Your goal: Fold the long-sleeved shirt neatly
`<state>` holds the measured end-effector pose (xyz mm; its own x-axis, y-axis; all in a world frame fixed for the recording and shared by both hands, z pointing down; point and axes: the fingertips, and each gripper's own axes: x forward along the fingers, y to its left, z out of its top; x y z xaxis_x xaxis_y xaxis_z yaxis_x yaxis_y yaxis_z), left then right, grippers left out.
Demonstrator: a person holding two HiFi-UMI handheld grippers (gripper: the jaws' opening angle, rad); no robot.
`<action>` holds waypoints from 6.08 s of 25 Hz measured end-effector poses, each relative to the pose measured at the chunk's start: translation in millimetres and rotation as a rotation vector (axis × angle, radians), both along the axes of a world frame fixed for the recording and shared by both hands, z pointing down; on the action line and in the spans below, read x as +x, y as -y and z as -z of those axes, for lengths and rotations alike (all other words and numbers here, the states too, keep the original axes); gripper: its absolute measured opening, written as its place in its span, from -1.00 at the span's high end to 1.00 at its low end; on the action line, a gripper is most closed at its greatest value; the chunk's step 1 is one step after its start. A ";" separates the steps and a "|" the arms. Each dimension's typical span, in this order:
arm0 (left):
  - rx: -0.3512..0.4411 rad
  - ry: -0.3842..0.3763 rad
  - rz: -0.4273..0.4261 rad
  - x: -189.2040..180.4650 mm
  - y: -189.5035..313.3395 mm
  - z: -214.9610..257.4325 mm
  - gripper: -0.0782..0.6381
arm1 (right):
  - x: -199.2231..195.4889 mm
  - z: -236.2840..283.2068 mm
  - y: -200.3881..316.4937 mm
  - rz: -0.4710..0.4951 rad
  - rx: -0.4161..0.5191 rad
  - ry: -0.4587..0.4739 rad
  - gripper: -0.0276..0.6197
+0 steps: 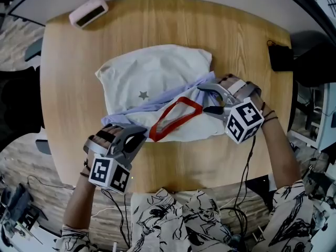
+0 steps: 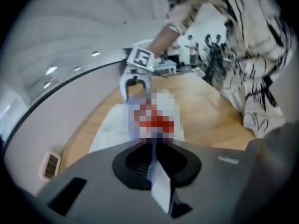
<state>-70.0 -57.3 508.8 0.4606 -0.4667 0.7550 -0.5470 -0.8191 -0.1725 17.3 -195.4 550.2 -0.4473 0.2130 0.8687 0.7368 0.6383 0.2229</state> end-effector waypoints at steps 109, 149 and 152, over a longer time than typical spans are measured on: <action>-0.312 -0.378 0.910 -58.3 -148.0 -55.7 -0.01 | 151.4 -22.5 -35.5 -0.942 -0.577 -0.022 0.27; -0.132 -0.404 0.858 -179.5 64.3 -8.9 0.73 | -55.9 44.4 90.9 -0.733 -0.519 -0.026 0.76; -0.131 -0.352 0.916 -193.1 58.1 -24.0 0.72 | -71.7 38.3 103.5 -0.743 -0.498 -0.022 0.75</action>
